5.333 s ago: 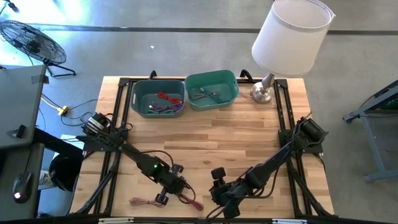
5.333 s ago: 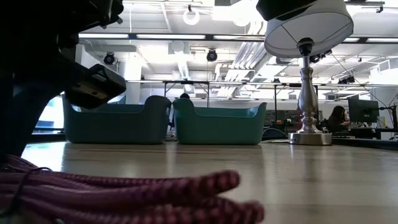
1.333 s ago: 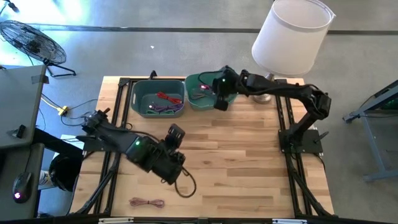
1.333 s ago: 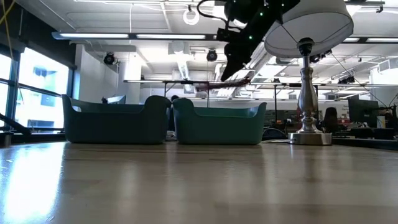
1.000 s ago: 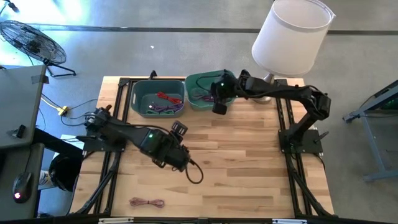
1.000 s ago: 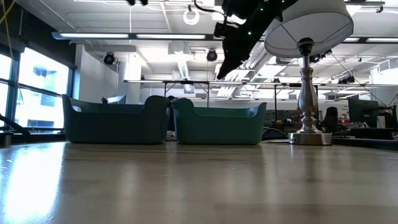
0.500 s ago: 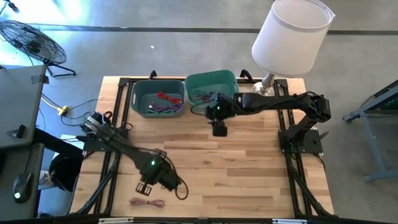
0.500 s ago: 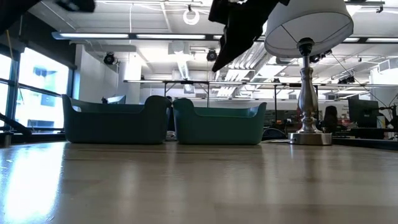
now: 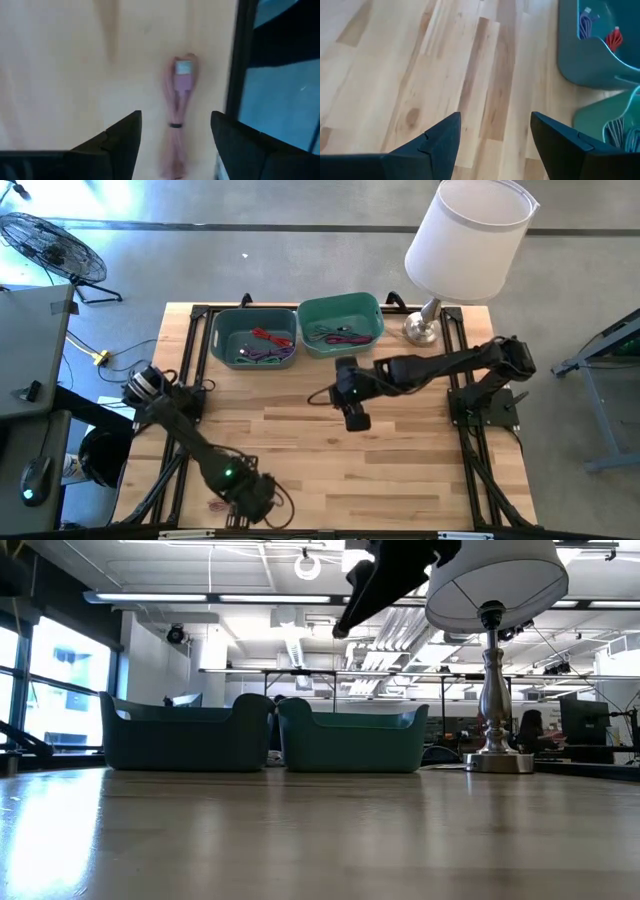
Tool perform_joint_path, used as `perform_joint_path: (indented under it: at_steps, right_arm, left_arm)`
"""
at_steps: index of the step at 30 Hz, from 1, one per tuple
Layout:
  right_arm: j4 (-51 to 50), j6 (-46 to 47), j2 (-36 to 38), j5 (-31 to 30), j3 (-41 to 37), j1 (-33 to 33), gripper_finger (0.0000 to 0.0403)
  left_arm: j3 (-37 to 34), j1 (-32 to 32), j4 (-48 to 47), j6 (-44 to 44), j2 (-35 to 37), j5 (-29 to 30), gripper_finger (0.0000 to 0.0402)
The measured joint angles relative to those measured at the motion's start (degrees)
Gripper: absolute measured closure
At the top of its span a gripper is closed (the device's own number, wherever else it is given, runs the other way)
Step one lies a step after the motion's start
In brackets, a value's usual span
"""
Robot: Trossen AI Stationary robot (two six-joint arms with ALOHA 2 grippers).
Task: Pick & Place USB Port
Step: Put the pink charger cable into the blue bin
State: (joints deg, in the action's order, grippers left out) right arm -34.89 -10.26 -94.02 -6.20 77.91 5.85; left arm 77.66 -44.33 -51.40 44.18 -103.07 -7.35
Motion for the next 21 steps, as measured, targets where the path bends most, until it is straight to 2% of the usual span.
perform_joint_path:
  at_steps: [5,9,15,18,21]
  right_arm:
    - [0.3,0.0,0.0,-1.0,0.0,3.1,0.0171]
    - [0.8,0.4,0.0,-1.0,0.0,5.0,0.0171]
    - [0.9,1.2,0.0,-1.2,0.0,7.3,0.0171]
    - [0.9,2.7,0.0,-0.9,0.0,8.4,0.0171]
    - [0.8,4.0,0.0,-0.2,0.0,9.8,0.0171]
  left_arm:
    - [-0.3,-3.6,1.1,9.1,-1.6,0.3,0.0167]
    - [-0.3,-5.2,1.3,13.0,-3.9,0.4,0.0167]
    - [-0.3,-5.5,1.6,13.1,-7.7,1.1,0.0167]
    - [-0.3,-5.6,0.6,11.8,-9.9,5.3,0.0167]
    - [-0.1,-5.6,0.1,9.2,-12.2,6.2,0.0168]
